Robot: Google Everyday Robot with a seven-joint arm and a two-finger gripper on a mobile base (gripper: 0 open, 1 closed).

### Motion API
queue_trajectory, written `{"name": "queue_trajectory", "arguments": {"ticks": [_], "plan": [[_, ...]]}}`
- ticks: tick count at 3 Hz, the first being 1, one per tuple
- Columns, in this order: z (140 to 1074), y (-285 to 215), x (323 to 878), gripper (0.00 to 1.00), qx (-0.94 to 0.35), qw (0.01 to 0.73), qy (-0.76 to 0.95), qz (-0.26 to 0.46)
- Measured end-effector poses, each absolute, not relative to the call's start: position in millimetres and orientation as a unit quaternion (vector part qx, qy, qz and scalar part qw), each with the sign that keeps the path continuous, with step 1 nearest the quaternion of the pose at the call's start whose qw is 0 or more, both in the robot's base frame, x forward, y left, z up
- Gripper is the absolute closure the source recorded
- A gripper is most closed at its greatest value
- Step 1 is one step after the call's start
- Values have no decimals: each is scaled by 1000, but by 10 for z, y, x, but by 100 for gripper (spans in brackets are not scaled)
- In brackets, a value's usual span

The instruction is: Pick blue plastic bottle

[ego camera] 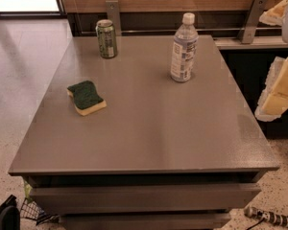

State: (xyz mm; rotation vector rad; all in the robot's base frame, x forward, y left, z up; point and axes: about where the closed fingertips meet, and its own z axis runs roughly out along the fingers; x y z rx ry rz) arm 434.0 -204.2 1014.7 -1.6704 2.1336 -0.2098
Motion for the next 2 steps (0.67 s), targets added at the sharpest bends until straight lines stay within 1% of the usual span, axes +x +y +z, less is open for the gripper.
{"name": "queue_trajectory", "arguments": {"ticks": [1,2], "plan": [[10148,-2042,4339,0,-601,210,767,-76],[10104,-2149,4484,0,-584,242,771,-77]]}}
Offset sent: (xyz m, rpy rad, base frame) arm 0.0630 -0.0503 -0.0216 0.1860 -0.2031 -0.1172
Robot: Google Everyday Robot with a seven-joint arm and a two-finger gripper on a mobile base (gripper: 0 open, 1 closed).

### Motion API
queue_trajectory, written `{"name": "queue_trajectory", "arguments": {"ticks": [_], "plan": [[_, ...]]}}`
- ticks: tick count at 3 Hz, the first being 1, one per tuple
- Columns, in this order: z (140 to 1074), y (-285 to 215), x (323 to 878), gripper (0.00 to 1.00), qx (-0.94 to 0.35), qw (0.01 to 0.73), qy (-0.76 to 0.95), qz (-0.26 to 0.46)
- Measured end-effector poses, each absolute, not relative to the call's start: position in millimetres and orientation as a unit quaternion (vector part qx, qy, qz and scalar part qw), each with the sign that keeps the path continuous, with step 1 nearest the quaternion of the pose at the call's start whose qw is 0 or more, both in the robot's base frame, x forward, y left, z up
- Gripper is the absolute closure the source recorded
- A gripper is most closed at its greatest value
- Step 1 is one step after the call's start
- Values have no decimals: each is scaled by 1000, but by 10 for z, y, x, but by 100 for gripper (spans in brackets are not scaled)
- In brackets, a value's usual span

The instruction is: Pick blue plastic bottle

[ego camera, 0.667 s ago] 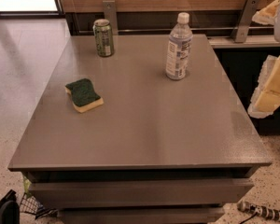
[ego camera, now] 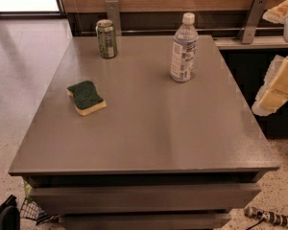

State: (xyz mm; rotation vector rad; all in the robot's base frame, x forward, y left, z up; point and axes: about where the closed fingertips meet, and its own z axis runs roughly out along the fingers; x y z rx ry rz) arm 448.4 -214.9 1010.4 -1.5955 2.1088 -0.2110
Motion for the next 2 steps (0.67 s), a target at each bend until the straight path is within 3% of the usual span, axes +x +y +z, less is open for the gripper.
{"name": "queue_trajectory", "arguments": {"ticks": [2], "plan": [[9783,-2623,5306,0,-496,410,765,-13]]}}
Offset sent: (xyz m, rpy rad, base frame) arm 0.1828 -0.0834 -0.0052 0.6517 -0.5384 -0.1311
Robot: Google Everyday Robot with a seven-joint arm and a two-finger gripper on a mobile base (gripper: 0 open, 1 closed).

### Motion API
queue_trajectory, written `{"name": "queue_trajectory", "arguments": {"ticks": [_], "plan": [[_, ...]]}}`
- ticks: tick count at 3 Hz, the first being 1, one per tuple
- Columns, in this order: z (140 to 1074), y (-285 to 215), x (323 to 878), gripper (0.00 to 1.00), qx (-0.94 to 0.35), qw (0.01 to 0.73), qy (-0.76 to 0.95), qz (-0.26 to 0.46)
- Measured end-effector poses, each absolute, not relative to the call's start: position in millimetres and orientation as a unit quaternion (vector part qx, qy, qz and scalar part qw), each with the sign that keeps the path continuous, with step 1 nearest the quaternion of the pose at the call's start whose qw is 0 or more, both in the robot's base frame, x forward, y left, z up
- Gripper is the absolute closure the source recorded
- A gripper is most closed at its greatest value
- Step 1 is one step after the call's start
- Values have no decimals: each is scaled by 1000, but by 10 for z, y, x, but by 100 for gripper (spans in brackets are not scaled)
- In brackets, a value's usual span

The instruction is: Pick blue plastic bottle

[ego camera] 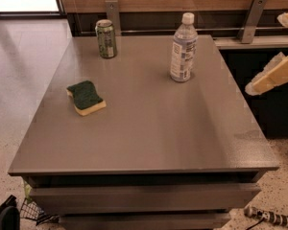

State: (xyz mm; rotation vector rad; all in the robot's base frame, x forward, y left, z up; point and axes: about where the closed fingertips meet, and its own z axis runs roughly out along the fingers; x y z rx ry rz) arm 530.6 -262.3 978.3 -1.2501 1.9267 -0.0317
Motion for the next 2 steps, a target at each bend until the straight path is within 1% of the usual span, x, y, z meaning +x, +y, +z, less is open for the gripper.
{"name": "queue_trajectory", "arguments": {"ticks": [1,2], "plan": [[9893,-2664,5859,0,-451,503,737,23],[9934,-2570,6306,0,-405,569,710,88]]}}
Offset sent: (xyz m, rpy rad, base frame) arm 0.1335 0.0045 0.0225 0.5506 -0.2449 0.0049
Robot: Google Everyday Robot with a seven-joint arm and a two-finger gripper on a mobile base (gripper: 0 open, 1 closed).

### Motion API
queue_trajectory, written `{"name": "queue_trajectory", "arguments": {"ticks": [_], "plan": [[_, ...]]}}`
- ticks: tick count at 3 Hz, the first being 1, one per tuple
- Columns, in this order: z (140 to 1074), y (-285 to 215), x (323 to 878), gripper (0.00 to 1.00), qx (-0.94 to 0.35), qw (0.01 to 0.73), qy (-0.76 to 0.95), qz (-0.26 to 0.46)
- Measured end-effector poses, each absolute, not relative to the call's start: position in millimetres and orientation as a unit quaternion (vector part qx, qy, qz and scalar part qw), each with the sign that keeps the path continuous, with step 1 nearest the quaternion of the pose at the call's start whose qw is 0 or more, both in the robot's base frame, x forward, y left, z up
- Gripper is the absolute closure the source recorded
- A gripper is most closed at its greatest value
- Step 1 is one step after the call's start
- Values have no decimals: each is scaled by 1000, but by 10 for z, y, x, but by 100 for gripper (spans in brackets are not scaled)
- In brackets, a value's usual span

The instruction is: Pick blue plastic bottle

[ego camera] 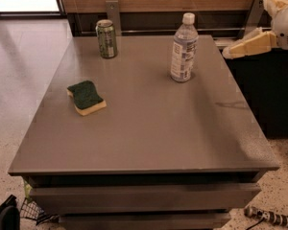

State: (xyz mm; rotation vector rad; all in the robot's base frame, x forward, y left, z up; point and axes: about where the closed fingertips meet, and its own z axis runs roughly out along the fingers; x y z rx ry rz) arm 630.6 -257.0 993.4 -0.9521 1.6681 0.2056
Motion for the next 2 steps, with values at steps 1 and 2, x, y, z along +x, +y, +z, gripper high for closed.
{"name": "queue_trajectory", "arguments": {"ticks": [1,2], "plan": [[9855,-2348,6485,0,-374,593,696,154],[9701,-2116,6625,0,-353,601,687,206]]}}
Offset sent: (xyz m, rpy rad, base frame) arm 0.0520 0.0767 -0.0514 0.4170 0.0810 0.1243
